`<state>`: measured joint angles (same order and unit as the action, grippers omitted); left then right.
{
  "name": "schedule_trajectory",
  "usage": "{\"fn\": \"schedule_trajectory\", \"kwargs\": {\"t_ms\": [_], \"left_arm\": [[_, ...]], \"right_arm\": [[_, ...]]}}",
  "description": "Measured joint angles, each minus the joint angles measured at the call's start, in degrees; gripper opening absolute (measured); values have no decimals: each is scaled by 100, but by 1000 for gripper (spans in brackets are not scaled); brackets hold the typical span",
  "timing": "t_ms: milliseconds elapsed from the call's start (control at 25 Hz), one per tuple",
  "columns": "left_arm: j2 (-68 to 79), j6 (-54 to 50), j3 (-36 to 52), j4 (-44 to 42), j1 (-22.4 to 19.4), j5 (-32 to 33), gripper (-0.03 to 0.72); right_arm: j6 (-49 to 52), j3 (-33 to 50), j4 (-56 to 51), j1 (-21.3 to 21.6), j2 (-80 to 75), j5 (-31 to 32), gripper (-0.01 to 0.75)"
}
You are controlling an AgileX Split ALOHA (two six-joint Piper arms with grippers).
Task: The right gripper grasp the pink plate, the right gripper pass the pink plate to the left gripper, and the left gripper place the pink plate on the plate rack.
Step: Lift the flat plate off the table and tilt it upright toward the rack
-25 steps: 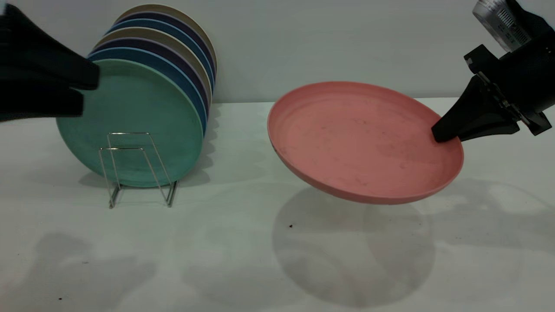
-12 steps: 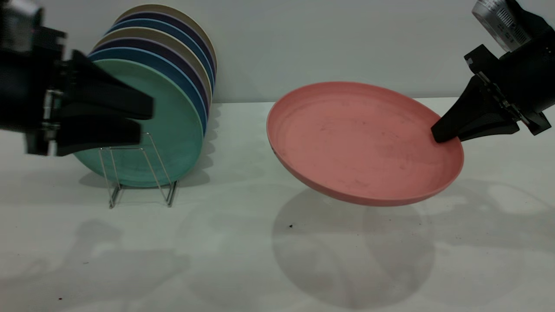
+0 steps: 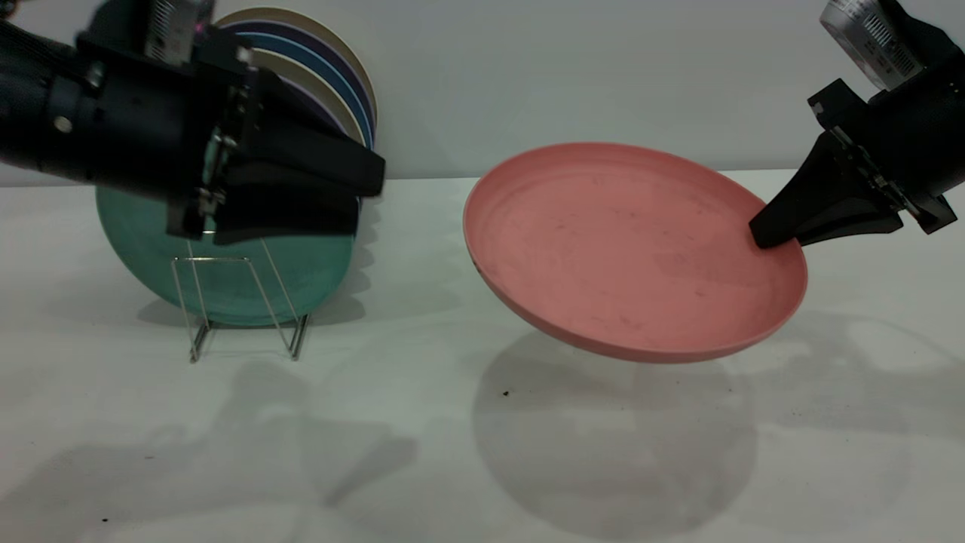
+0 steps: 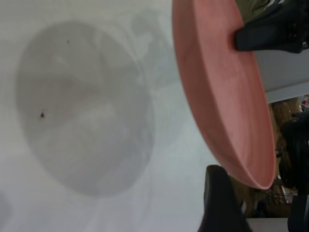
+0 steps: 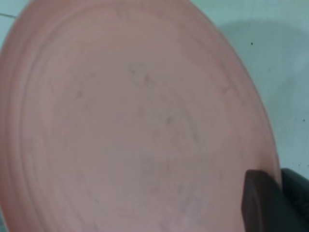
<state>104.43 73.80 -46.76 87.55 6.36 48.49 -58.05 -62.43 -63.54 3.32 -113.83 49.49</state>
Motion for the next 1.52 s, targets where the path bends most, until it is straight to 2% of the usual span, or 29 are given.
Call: {"fn": "schedule_trajectory", "kwargs": {"t_ms": [280, 480, 800, 960, 1240, 1360, 1480, 1520], "left_arm": [[90, -5, -5, 390, 190, -323, 466], [97, -5, -5, 577, 200, -578, 464], [549, 17, -11, 798, 212, -493, 464], [778, 312, -24, 1135, 366, -353, 464], [895, 404, -279, 1250, 792, -313, 461], [899, 324, -303, 1257, 880, -285, 420], [899, 160, -321, 1252, 887, -298, 290], [899, 63, -326, 1265, 887, -338, 224]], "right_arm": [[-42, 0, -12, -34, 0, 111, 14], [-89, 0, -25, -300, 0, 122, 14], [-137, 0, -165, -510, 0, 105, 14], [-149, 0, -172, -510, 0, 104, 15], [-161, 0, -177, -510, 0, 172, 15], [-166, 0, -177, -510, 0, 198, 15], [-186, 0, -172, -510, 4, 200, 15], [-205, 0, -166, -510, 9, 211, 15]]}}
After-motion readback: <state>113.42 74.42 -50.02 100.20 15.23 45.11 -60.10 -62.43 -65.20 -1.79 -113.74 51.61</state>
